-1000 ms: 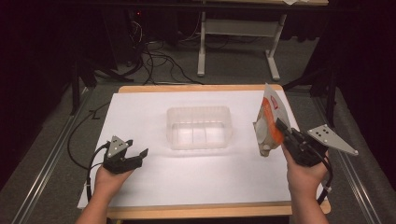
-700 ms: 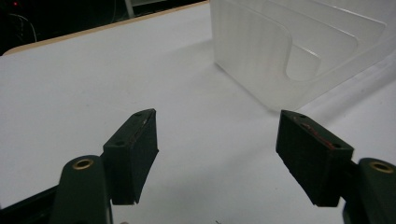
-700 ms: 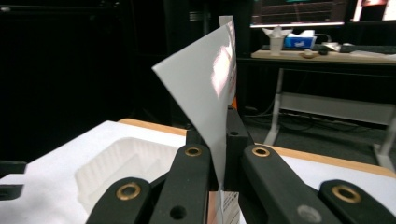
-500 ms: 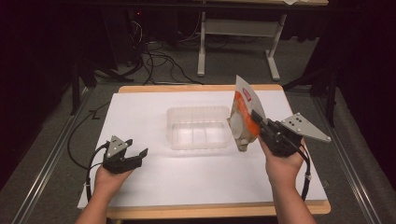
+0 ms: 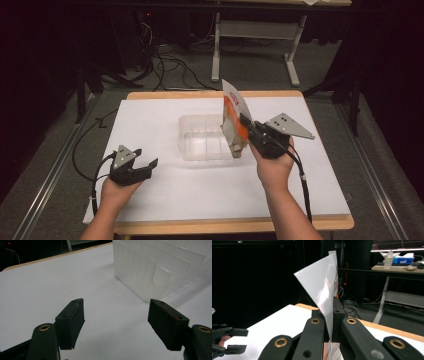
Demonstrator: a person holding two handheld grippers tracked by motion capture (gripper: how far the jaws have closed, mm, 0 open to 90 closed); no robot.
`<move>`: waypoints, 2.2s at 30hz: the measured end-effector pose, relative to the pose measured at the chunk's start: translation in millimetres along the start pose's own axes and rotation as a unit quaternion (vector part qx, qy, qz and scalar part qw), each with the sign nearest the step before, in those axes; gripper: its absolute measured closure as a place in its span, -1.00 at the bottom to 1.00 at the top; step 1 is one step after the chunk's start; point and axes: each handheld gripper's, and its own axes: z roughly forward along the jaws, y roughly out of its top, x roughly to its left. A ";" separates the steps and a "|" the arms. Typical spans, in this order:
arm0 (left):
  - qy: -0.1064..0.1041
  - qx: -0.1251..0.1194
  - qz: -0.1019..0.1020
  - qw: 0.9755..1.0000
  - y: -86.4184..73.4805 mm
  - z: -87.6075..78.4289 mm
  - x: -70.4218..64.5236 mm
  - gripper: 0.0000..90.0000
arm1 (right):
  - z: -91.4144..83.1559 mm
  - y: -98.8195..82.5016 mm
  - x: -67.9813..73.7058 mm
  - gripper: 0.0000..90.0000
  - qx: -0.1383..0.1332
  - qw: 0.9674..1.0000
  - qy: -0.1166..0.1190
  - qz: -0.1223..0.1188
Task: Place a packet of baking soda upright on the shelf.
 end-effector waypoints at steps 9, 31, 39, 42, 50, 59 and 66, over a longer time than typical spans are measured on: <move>-0.001 -0.003 -0.001 1.000 0.3 -0.7 -0.4 -0.34 | 27.7 -3.9 11.7 1.00 0.009 1.000 0.016 -0.006; -0.003 -0.004 -0.005 1.000 0.4 -0.6 0.3 -0.34 | 81.5 -11.7 26.2 1.00 0.010 0.999 0.036 0.012; -0.005 -0.005 -0.006 1.000 0.4 -0.4 0.7 -0.34 | 99.7 -18.1 30.3 1.00 0.017 0.999 0.035 0.021; -0.005 -0.005 -0.006 1.000 0.4 -0.4 0.7 -0.34 | 104.9 -20.3 31.2 1.00 0.018 0.999 0.033 0.023; -0.006 -0.005 -0.008 1.000 0.4 0.4 0.3 -0.34 | 115.9 -27.0 32.6 1.00 0.022 0.999 0.032 0.020; -0.007 -0.001 -0.004 1.000 0.2 1.1 0.0 -0.34 | 123.2 -36.9 34.2 1.00 0.027 0.999 0.030 0.014; -0.007 -0.001 -0.004 1.000 0.2 1.3 0.2 -0.34 | 127.5 -42.4 37.1 1.00 0.030 0.999 0.031 0.013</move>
